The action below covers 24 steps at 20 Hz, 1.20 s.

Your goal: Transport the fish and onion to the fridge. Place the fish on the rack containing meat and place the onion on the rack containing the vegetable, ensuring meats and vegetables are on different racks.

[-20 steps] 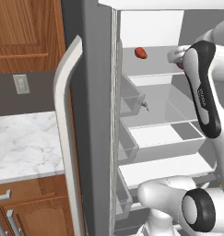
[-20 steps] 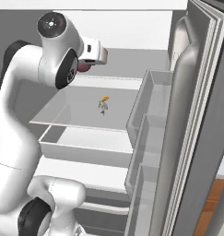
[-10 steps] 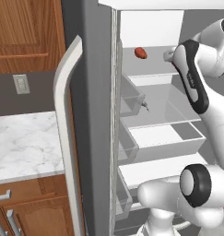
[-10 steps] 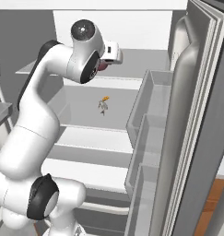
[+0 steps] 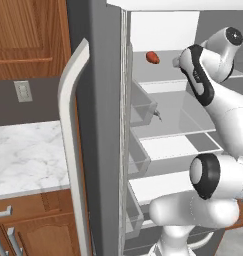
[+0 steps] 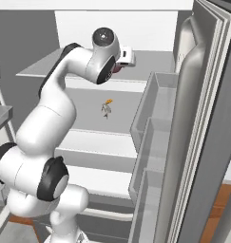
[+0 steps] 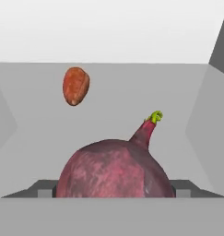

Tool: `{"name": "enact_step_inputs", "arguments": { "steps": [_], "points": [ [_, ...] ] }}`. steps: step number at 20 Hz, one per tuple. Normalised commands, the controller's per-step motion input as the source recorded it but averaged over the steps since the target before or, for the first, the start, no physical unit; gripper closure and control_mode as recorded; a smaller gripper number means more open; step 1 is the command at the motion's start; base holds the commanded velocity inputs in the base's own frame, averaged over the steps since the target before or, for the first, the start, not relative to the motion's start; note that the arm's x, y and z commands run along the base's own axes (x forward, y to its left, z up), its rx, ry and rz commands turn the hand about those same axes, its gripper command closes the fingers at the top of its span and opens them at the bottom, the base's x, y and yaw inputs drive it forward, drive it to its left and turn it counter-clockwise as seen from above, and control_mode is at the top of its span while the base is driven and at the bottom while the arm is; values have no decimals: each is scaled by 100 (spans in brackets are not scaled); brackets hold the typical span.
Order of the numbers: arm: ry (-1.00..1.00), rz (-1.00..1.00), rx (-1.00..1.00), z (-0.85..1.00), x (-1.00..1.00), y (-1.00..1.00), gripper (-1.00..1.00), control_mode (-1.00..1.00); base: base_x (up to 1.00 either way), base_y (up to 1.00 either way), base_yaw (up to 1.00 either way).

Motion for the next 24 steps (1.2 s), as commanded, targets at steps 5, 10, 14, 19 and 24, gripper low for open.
{"name": "enact_step_inputs", "arguments": {
  "steps": [5,10,14,19,24],
  "points": [
    [9,0,0,-14,73,-17,100,-100,0,0,0],
    [15,0,3,-4,46,-14,100,-100,0,0,0],
    [0,1,2,-20,26,-13,100,-100,0,0,0],
    [0,2,2,-55,27,-8,100,-100,0,0,0],
    [0,1,3,-64,39,-1,100,-100,0,0,0]
  ]
}}
